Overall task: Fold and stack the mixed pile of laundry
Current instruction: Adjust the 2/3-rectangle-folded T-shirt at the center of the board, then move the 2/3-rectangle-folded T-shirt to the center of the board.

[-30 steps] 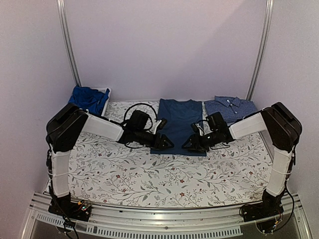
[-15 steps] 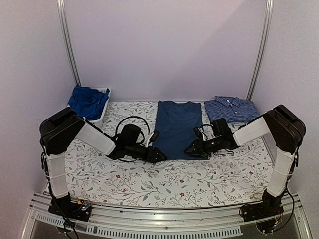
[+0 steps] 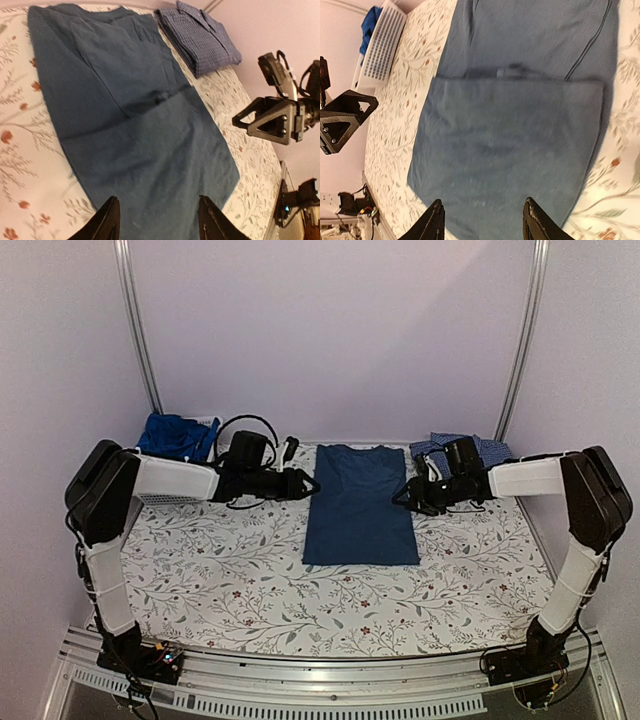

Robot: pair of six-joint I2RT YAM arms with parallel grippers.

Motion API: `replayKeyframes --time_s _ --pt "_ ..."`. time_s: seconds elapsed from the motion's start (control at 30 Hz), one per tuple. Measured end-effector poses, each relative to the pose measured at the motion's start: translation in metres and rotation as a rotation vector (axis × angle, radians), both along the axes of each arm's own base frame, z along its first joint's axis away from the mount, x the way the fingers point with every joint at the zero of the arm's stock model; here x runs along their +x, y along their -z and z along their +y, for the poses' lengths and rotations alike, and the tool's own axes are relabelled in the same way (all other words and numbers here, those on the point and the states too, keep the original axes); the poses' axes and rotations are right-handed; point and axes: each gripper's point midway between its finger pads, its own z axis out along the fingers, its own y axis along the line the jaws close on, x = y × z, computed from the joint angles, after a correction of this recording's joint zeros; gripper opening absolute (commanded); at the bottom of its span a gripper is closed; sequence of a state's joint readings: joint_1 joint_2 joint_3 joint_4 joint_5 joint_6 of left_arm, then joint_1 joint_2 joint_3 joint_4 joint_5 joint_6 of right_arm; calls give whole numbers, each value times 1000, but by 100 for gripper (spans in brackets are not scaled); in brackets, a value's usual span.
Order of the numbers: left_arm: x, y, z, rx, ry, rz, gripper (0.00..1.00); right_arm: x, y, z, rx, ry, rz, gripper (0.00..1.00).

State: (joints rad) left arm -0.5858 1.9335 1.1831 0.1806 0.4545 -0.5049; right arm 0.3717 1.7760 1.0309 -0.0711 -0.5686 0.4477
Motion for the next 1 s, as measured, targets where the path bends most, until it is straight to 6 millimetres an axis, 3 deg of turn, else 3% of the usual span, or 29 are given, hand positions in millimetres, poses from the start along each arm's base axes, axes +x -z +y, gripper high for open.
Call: replayKeyframes --time_s 0.13,0.27,0.37,0.53,0.73,0.87,1.0 --pt "64 6 14 38 -101 -31 49 49 -1 -11 -63 69 -57 52" --pt "91 54 16 115 -147 22 46 67 27 -16 -132 100 -32 52" --pt "99 95 15 169 -155 71 44 69 57 -20 -186 114 19 52" --pt "111 95 9 168 -165 61 30 77 63 -22 -211 122 13 51" --pt "111 100 6 157 -158 78 1 87 64 -19 -209 117 -1 50" --pt "108 104 7 145 -161 91 0 88 64 -15 -202 111 -7 50" --pt "100 105 21 128 -183 100 0 85 66 -7 -192 100 -31 50"
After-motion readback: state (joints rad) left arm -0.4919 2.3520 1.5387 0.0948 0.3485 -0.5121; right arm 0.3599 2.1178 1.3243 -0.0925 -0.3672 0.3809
